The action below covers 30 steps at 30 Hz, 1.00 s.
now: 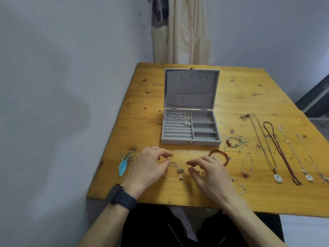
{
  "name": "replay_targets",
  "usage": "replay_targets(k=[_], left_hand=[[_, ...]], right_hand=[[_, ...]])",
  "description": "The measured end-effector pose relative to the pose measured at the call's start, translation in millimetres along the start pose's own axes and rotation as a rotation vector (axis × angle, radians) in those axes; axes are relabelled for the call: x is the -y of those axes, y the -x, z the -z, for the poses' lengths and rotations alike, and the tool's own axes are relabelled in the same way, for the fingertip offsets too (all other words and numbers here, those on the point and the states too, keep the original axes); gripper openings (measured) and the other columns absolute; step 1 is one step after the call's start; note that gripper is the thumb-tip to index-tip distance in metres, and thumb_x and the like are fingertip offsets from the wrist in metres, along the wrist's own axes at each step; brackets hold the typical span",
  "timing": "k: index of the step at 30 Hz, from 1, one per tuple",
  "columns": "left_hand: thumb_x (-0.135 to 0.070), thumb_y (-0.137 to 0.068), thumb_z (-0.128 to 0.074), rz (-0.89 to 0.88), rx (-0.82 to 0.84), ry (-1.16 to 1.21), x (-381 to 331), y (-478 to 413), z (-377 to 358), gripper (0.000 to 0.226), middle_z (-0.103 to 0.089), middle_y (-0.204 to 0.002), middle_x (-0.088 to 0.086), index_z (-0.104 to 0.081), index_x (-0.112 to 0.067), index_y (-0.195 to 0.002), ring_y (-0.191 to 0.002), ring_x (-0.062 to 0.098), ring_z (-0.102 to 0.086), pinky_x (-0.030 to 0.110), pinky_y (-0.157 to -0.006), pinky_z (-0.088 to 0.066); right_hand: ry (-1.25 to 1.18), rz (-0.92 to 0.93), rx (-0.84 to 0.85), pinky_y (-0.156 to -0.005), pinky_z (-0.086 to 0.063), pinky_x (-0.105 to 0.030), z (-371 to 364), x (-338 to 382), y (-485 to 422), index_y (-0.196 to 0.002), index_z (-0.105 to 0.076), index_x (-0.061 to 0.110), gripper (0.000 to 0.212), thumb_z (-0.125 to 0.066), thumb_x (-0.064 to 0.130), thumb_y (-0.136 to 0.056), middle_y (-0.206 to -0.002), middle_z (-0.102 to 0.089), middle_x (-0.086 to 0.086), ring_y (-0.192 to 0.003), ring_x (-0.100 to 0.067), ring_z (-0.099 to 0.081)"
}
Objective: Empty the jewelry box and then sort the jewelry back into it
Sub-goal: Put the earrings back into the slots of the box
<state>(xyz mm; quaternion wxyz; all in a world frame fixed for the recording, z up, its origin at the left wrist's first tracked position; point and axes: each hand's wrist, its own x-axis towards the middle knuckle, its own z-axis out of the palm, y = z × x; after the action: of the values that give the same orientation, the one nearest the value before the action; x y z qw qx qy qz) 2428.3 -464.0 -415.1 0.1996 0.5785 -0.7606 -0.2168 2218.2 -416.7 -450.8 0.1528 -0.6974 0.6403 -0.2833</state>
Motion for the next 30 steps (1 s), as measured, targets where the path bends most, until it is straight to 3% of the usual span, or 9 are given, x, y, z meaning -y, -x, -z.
replay_targets(k=[8,18,22,25,28,30], left_hand=[[-0.046,-0.092,-0.060,-0.097,-0.016,-0.197,-14,3,-20,0.023,-0.066,-0.116,-0.018,-0.072,-0.039,-0.111,-0.113,0.008,-0.050,0.030,-0.094,-0.038],[-0.053,-0.093,-0.055,-0.106,0.014,-0.263,-15,1,-31,0.028,-0.066,-0.114,-0.018,-0.074,-0.037,-0.108,-0.112,0.009,-0.049,0.030,-0.097,-0.033],[-0.050,-0.088,-0.060,-0.091,-0.004,-0.168,-15,-3,-26,0.021,-0.068,-0.096,-0.017,-0.073,-0.036,-0.096,-0.102,0.009,-0.053,0.030,-0.091,-0.035],[-0.044,-0.085,-0.068,-0.034,0.013,0.020,-15,-11,-17,0.012,-0.061,-0.079,-0.023,-0.072,-0.032,-0.085,-0.088,0.002,-0.057,0.025,-0.080,-0.044],[-0.034,-0.084,-0.075,-0.021,0.019,0.199,-19,-24,-5,0.006,-0.068,-0.078,-0.018,-0.072,-0.029,-0.084,-0.080,-0.003,-0.062,0.011,-0.066,-0.047],[-0.032,-0.084,-0.076,-0.018,0.016,0.267,-19,-36,1,0.006,-0.071,-0.081,-0.016,-0.073,-0.027,-0.087,-0.080,-0.007,-0.064,0.008,-0.066,-0.050]], right_hand=[[0.103,-0.013,0.055,-0.084,-0.045,-0.030,-8,6,-3,-0.110,-0.072,0.038,0.022,-0.063,0.046,-0.092,-0.107,-0.067,0.016,-0.098,-0.012,-0.046],[0.127,0.011,0.006,-0.078,-0.047,-0.033,-16,4,-5,-0.100,-0.077,0.035,0.018,-0.065,0.046,-0.091,-0.097,-0.069,0.015,-0.091,-0.013,-0.047],[0.018,0.028,-0.024,-0.075,-0.046,-0.032,-11,5,-8,-0.096,-0.076,0.033,0.010,-0.068,0.036,-0.090,-0.094,-0.073,0.015,-0.084,-0.012,-0.050],[-0.099,0.029,-0.054,-0.072,-0.045,-0.023,-2,6,-15,-0.095,-0.076,0.031,0.009,-0.072,0.029,-0.088,-0.089,-0.071,0.021,-0.081,-0.006,-0.055],[-0.171,0.018,-0.091,-0.070,-0.044,-0.017,9,5,-29,-0.093,-0.077,0.031,0.007,-0.074,0.028,-0.087,-0.084,-0.069,0.024,-0.081,-0.001,-0.057],[-0.200,0.019,-0.098,-0.072,-0.047,-0.019,16,2,-41,-0.095,-0.077,0.030,0.008,-0.074,0.028,-0.087,-0.084,-0.068,0.024,-0.082,-0.001,-0.059]])
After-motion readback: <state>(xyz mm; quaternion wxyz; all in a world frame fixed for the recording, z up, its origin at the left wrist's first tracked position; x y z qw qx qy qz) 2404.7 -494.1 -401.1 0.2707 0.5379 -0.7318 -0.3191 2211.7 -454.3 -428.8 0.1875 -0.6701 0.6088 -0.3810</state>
